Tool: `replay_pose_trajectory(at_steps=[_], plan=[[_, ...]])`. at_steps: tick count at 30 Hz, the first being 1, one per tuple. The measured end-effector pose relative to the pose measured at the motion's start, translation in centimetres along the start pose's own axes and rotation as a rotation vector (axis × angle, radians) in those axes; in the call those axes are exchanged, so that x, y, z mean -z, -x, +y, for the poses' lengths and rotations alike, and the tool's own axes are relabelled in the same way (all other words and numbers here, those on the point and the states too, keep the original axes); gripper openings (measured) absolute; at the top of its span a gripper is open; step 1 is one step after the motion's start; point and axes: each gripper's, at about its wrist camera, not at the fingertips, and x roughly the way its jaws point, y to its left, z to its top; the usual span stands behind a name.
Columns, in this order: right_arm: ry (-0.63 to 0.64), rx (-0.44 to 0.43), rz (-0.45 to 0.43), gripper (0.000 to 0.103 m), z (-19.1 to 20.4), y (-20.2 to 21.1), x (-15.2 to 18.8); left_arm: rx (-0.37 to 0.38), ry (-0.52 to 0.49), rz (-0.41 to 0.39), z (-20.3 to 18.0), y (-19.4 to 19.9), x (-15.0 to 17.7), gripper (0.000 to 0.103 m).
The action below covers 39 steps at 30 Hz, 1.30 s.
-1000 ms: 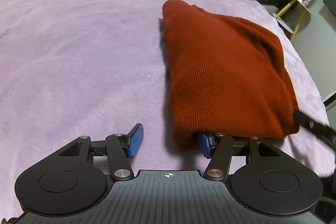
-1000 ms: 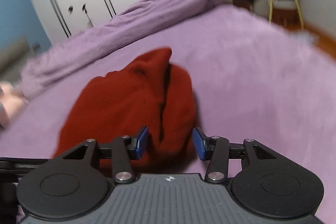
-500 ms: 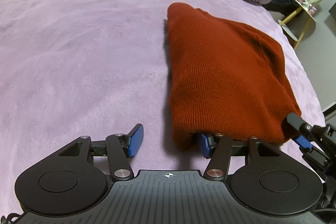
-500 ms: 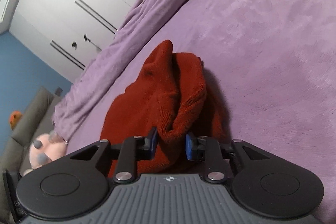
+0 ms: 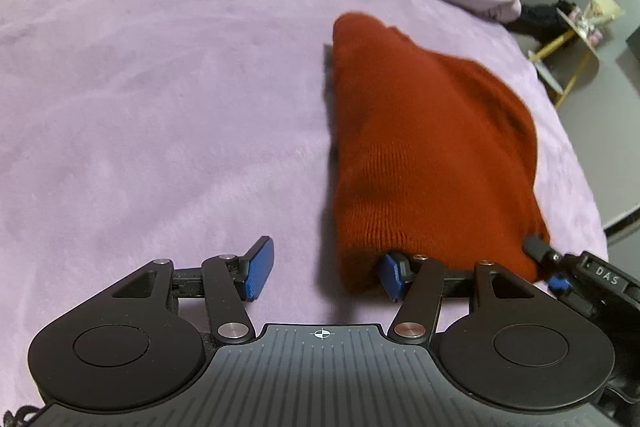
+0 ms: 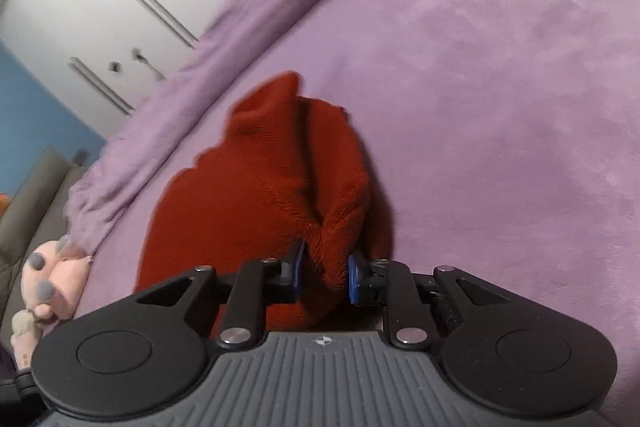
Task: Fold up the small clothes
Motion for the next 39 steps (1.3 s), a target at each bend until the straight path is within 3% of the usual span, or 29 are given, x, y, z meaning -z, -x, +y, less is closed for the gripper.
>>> replay_pose_trajectory(at_steps=[3, 6, 9, 11, 15, 19, 22, 23, 25, 26, 27, 28, 30, 32, 33, 36, 37, 38, 39], plan=[[-0.020, -0.019, 0.011, 0.032, -0.1, 1.2, -1.0, -0.003, -0.029, 0.005, 0.3, 0.6, 0.1, 0.062], [0.025, 0.026, -0.052, 0.040, 0.0, 3.2, -2.2, 0.055, -0.015, 0.019, 1.5, 2.4, -0.3, 0.061], [0.075, 0.032, -0.124, 0.053, 1.1, 3.9, -4.2, 0.078, -0.015, -0.034, 2.1, 4.1, -1.1, 0.064], [0.129, 0.014, -0.105, 0.060, 2.7, 2.2, -5.6, 0.076, 0.010, -0.068, 2.1, 4.0, -2.2, 0.065], [0.198, -0.009, -0.031, 0.061, 5.2, -3.4, -7.6, 0.091, 0.047, -0.059, 1.1, 1.4, -4.3, 0.066], [0.279, 0.044, 0.020, 0.052, 6.8, -7.5, -7.7, 0.087, 0.038, -0.054, 0.6, -0.7, -5.2, 0.067], [0.358, 0.059, 0.014, 0.049, 7.7, -8.3, -6.7, 0.098, 0.044, -0.057, 0.6, -1.0, -5.6, 0.068], [0.410, 0.093, 0.011, 0.032, 8.3, -8.7, -6.2, 0.102, 0.041, -0.057, 0.6, -1.1, -5.6, 0.068], [0.517, 0.125, 0.027, 0.014, 9.5, -9.4, -5.4, 0.100, 0.035, -0.061, 0.6, -1.4, -5.6, 0.069], [0.540, 0.114, 0.033, 0.013, 9.9, -9.3, -5.3, 0.102, 0.034, -0.060, 0.6, -1.4, -5.7, 0.069], [0.515, 0.050, 0.047, 0.013, 10.1, -8.9, -5.7, 0.106, 0.032, -0.064, 0.7, -1.3, -5.8, 0.069], [0.396, -0.092, 0.071, 0.013, 9.4, -8.2, -6.7, 0.111, 0.031, -0.069, 0.8, -1.2, -5.9, 0.069], [0.115, -0.372, 0.069, 0.012, 6.3, -7.2, -8.4, 0.119, 0.028, -0.071, 1.0, -1.1, -6.0, 0.069], [-0.203, -0.563, 0.085, 0.013, 1.7, -7.8, -9.0, 0.126, 0.026, -0.076, 1.1, -1.1, -6.0, 0.069], [-0.304, -0.568, 0.103, 0.013, -0.1, -8.4, -9.0, 0.134, 0.025, -0.078, 1.2, -1.2, -6.0, 0.069], [-0.496, -0.384, 0.191, 0.009, -5.2, -10.6, -7.8, 0.172, 0.040, -0.059, 1.4, -1.6, -6.0, 0.069], [-0.548, -0.382, 0.196, 0.009, -6.5, -10.9, -7.4, 0.180, 0.043, -0.054, 1.4, -1.8, -6.0, 0.069], [-0.566, -0.413, 0.182, 0.011, -6.9, -10.5, -7.4, 0.186, 0.043, -0.049, 1.3, -1.9, -6.0, 0.069], [-0.521, -0.378, 0.173, 0.013, -6.3, -9.9, -7.8, 0.187, 0.041, -0.046, 1.2, -2.1, -6.0, 0.069]])
